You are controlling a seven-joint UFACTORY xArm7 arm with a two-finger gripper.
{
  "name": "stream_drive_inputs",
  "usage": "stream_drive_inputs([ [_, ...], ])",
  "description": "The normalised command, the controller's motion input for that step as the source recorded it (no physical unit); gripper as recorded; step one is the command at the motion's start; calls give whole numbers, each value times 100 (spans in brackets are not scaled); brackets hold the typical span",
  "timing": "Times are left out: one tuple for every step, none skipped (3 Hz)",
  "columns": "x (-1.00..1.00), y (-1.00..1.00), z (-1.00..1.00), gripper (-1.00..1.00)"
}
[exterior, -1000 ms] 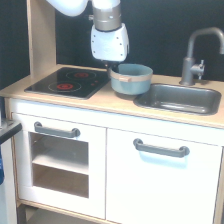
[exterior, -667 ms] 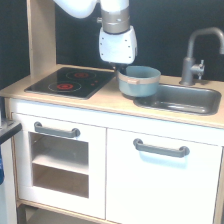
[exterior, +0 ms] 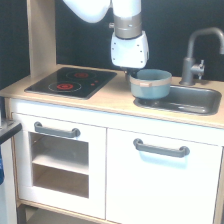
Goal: Place the pot in the sink
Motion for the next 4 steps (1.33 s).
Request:
stream_drive_inputs([
  [44, 19, -5, 100],
  [21, 7, 26, 81],
  [100, -3, 12, -11],
  [-4, 15, -42, 100],
])
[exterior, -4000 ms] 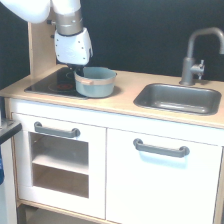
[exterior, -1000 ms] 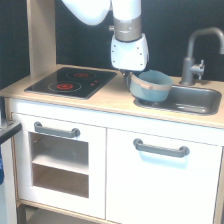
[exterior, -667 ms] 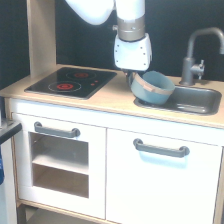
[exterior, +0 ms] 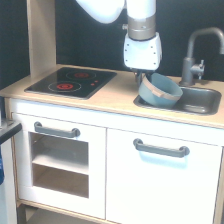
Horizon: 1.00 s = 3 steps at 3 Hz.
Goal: Place the pot in the sink
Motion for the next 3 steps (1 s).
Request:
stream_drive_inputs([
  [47, 1, 15, 100],
  [6, 18, 10, 100],
  [14, 18, 9, 58],
])
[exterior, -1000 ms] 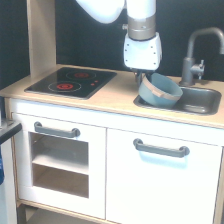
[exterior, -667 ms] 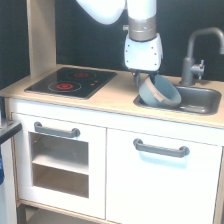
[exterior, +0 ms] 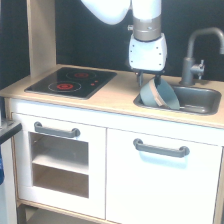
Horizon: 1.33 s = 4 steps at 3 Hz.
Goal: Place the pot in the sink
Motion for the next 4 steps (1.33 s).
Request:
stream_drive_inputs([
  [38, 5, 27, 100],
  [13, 9, 43, 100],
  [19, -13, 73, 100],
  [-30, 19, 23, 100],
])
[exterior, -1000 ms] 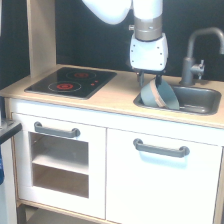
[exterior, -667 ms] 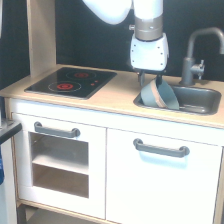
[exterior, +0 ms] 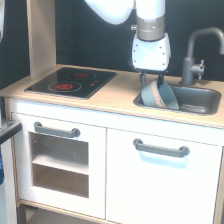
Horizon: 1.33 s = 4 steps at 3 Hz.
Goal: Place the pot in the sink
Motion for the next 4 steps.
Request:
stream_drive_inputs([
  [79, -8, 67, 100],
  [47, -13, 100, 100],
  [47, -31, 83, 73],
  [53, -21, 65, 85],
])
